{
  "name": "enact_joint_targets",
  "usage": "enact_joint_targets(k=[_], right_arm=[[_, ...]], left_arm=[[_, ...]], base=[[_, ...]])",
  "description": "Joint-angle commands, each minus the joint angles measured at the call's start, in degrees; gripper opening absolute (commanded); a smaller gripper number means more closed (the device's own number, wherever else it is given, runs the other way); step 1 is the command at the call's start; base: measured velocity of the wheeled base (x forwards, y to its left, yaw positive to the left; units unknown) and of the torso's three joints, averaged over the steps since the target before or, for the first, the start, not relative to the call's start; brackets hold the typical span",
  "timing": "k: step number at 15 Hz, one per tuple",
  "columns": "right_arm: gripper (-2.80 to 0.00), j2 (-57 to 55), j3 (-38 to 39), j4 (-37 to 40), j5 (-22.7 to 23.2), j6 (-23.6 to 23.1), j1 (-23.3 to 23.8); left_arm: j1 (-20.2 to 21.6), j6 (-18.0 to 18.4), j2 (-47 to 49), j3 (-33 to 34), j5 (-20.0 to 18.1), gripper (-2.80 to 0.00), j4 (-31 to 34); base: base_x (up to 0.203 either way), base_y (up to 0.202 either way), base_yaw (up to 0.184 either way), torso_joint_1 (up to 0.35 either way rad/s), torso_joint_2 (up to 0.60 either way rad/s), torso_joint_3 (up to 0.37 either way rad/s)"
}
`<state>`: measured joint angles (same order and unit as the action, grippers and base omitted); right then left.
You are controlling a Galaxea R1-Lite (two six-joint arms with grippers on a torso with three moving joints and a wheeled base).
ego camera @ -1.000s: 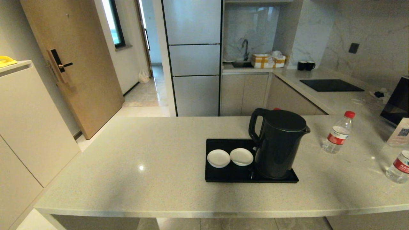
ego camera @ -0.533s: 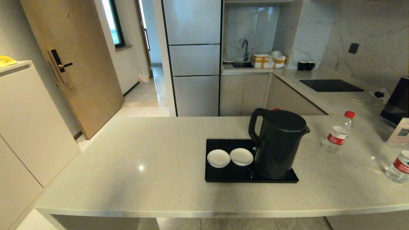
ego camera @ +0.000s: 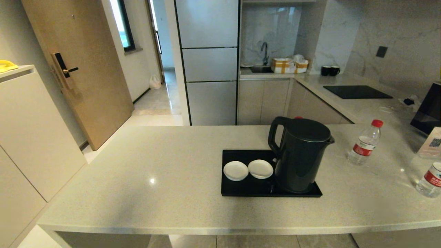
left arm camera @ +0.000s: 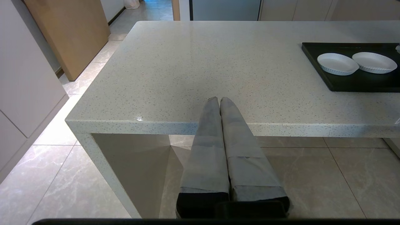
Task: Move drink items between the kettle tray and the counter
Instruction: Return the bottled water to its original position
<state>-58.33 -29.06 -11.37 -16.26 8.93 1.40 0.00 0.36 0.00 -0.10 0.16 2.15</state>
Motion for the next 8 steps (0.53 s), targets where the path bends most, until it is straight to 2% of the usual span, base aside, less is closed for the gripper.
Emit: enact_joint_targets(k=[1, 4, 8], right_arm=[[-2.8, -23.49, 1.78, -17.27, -5.0, 0.48, 0.8], [-2.8, -43.11, 3.56, -37.8, -8.8, 1.12, 1.57], [-2.8, -68.1, 3.95, -65.69, -16.07, 1.71, 5.79]], left_arm=[[0.08, -0.01, 0.0, 0.01, 0.02, -2.8, 0.05], [0.0, -0.01, 0.0, 0.01, 0.02, -2.8, 0.05], [0.0, -0.01, 0.0, 0.01, 0.02, -2.8, 0.05]], base=[[0.0, 0.0, 0.0, 0.0, 0.0, 0.0], [0.0, 0.0, 0.0, 0.0, 0.0, 0.0], [0.0, 0.0, 0.0, 0.0, 0.0, 0.0]])
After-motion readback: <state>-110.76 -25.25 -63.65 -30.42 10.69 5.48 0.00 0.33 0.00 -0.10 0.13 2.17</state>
